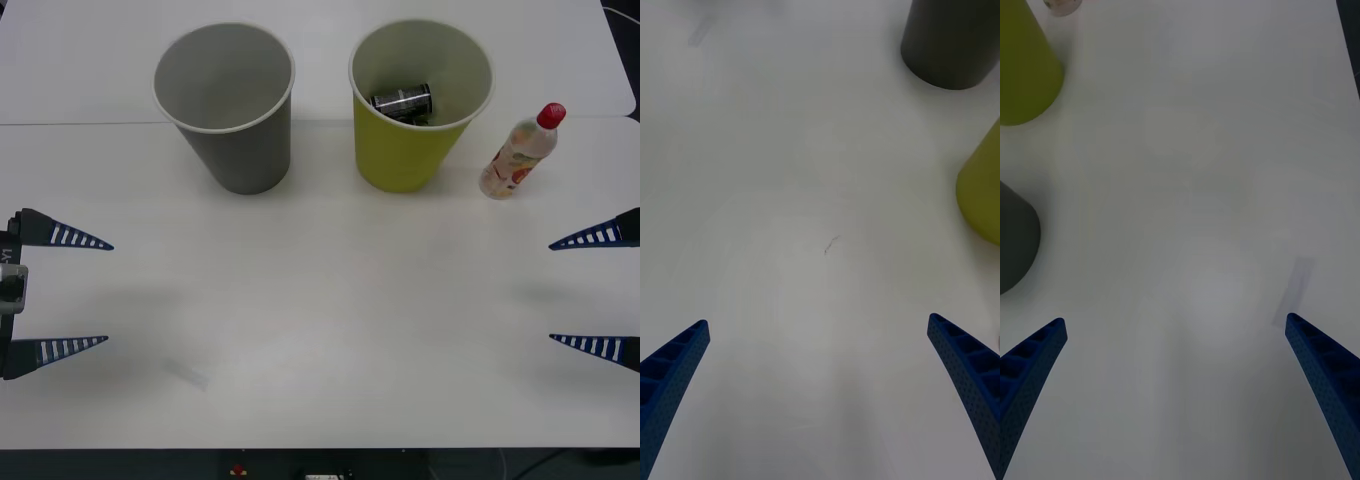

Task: Put the can into the green bin and the plastic bottle into the gray bin

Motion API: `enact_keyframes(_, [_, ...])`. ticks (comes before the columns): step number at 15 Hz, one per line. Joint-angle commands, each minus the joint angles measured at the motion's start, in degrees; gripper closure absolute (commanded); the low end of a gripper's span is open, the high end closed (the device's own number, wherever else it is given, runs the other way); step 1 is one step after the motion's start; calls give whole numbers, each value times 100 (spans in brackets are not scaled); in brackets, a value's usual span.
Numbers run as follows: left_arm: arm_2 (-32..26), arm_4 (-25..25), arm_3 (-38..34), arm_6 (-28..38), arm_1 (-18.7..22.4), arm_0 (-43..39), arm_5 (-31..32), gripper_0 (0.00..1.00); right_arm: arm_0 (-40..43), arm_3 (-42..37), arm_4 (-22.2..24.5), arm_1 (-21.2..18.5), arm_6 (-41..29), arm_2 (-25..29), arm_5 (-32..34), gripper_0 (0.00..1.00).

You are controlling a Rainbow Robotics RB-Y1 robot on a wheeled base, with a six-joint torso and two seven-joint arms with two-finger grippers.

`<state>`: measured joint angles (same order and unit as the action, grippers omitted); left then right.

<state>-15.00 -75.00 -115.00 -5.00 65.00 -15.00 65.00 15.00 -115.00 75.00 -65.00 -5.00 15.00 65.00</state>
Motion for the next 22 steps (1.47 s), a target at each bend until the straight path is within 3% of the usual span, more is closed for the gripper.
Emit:
enact_keyframes(1, [0, 0, 0, 0, 0, 0, 0, 0, 0, 0, 0, 0, 0, 0, 0, 0])
enact_keyframes(9, [0, 0, 0, 0, 0, 0, 0, 0, 214, -146, -425, -83, 122, 108, -304, 0])
enact_keyframes(17, [0, 0, 0, 0, 0, 0, 0, 0, 1769, -1042, -416, -364, -195, -111, -3187, 0])
enact_keyframes(19, [0, 0, 0, 0, 0, 0, 0, 0, 1972, -1156, -416, -470, -590, -384, -3907, 0])
enact_keyframes(22, [0, 0, 0, 0, 0, 0, 0, 0, 2200, -1297, -434, -813, -1153, -1104, -5498, 0])
